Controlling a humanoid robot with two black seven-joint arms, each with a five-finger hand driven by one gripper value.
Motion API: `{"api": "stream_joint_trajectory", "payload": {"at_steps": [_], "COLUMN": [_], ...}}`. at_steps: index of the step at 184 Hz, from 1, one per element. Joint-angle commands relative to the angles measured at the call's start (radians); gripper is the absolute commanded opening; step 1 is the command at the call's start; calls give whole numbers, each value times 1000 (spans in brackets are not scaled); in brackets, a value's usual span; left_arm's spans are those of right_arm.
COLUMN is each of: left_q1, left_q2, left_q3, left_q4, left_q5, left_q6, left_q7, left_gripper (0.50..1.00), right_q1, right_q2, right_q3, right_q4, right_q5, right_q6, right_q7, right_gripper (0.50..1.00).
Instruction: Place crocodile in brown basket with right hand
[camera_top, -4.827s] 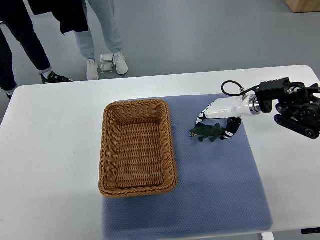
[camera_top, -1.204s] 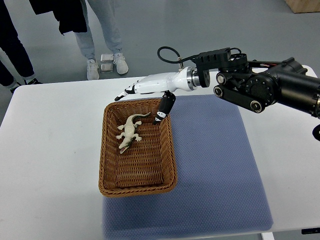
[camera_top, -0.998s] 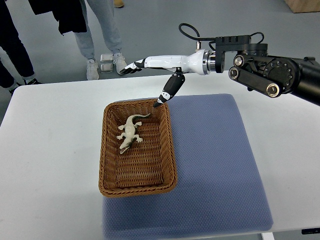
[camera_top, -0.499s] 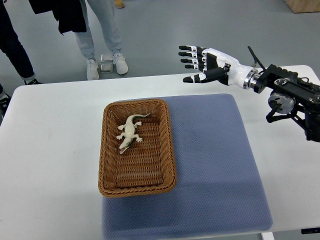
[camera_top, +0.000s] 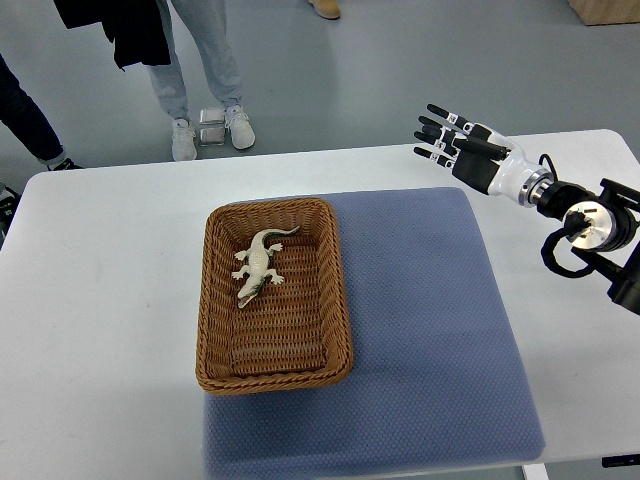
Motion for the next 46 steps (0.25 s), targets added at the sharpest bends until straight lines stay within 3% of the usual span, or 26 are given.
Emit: {"api": "stream_joint_trajectory", "payload": {"at_steps": [1,46], "left_q1": [0,0], "left_q2": [0,0], "left_q3": [0,0], "left_q4": [0,0], "left_q5": [0,0], "left_q6": [0,0], "left_q7": [0,0], "left_gripper": [1000,1000], "right_q1": [-4,-9], "right_q2": [1,0], "right_q3": [-1,1], "right_q4": [-9,-9], "right_q5": [-3,-3], "right_q6": [7,50], "right_q7": [2,2], "right_gripper": [930,930]}}
